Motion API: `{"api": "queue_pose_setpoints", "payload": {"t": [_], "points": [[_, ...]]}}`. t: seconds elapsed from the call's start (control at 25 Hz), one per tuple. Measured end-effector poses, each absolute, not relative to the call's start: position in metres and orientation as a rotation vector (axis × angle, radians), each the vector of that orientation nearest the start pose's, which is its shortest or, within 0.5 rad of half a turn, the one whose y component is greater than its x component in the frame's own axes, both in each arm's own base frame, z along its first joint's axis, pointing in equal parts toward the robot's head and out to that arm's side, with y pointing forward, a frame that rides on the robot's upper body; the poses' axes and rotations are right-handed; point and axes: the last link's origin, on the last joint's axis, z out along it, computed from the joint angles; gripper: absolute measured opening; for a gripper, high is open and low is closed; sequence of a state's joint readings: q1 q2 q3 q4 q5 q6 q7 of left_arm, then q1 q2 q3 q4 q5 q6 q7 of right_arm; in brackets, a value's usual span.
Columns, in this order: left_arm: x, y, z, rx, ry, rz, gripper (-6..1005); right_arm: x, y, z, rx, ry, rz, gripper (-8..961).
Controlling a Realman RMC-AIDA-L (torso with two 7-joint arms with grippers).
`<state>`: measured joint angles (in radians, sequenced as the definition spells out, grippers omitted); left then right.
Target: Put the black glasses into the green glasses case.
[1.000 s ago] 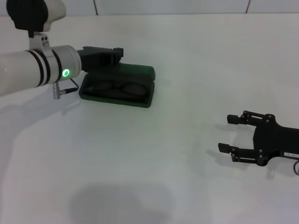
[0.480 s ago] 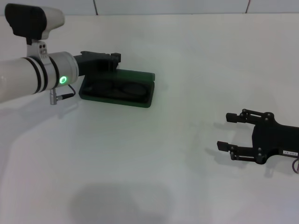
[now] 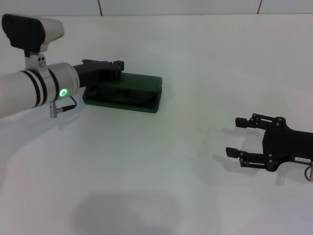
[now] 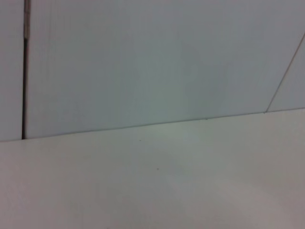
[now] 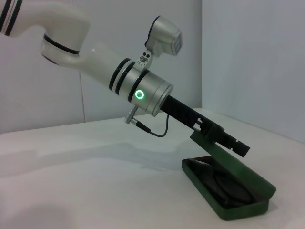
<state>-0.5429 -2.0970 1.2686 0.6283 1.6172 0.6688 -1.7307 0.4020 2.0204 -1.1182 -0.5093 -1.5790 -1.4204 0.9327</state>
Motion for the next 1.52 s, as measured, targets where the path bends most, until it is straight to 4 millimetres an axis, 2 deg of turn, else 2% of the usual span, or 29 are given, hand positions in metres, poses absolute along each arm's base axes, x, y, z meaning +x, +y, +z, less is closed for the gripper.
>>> {"api": "queue_pose_setpoints", "payload": {"t": [0.48, 0.8, 0.92, 1.0, 1.2, 1.32, 1.52], "points": [[-0.273, 0.391, -0.054, -2.224, -0.989, -0.476, 71, 0.285, 0.299, -0.029, -2.706, 0.241, 0.683, 754], [-0.272, 0.388, -0.052, -2.218, -0.973, -0.531, 72, 0.285, 0.300, -0.030, -2.704, 0.248, 0.681, 755], [-0.261, 0.390, -0.046, -2.255, -1.013, -0.603, 72, 0.285, 0.300, -0.029, -2.701, 0.254, 0.683, 755], [-0.252, 0.391, -0.036, -2.309, -1.068, -0.649, 73, 0.285, 0.300, -0.028, -2.698, 0.265, 0.686, 755], [-0.232, 0.392, -0.015, -2.512, -1.136, -0.636, 74, 0.285, 0.300, -0.027, -2.698, 0.280, 0.690, 755], [-0.227, 0.382, -0.006, -2.619, -1.016, -0.689, 74, 0.285, 0.300, -0.027, -2.698, 0.280, 0.694, 755], [-0.240, 0.358, -0.005, -2.620, -0.701, -0.806, 75, 0.285, 0.301, -0.026, -2.697, 0.277, 0.698, 755]]}}
